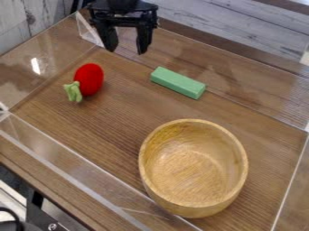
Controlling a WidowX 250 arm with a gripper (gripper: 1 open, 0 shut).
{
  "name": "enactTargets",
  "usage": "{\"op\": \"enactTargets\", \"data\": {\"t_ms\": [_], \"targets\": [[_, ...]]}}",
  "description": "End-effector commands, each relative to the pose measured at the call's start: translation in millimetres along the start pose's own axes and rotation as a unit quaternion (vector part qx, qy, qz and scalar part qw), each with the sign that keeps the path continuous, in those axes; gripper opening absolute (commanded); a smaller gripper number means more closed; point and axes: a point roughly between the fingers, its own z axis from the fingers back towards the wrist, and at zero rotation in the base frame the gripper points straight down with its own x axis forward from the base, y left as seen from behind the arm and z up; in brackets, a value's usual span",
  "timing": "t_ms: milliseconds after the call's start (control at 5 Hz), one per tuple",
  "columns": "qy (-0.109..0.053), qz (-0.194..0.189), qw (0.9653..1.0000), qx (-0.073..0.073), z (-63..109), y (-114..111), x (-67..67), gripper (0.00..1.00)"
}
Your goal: Move the red object to the left side of the table
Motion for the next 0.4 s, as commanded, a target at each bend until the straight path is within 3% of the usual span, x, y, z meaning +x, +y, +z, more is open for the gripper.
{"op": "enactTargets", "data": {"t_ms": [0, 200], "targets": [[-0.04, -0.036, 0.9985, 0.009, 30.6, -11.5, 7.7, 1.0], [-0.039, -0.06, 0.9973, 0.014, 30.2, -15.0, 16.2, 1.0]]}}
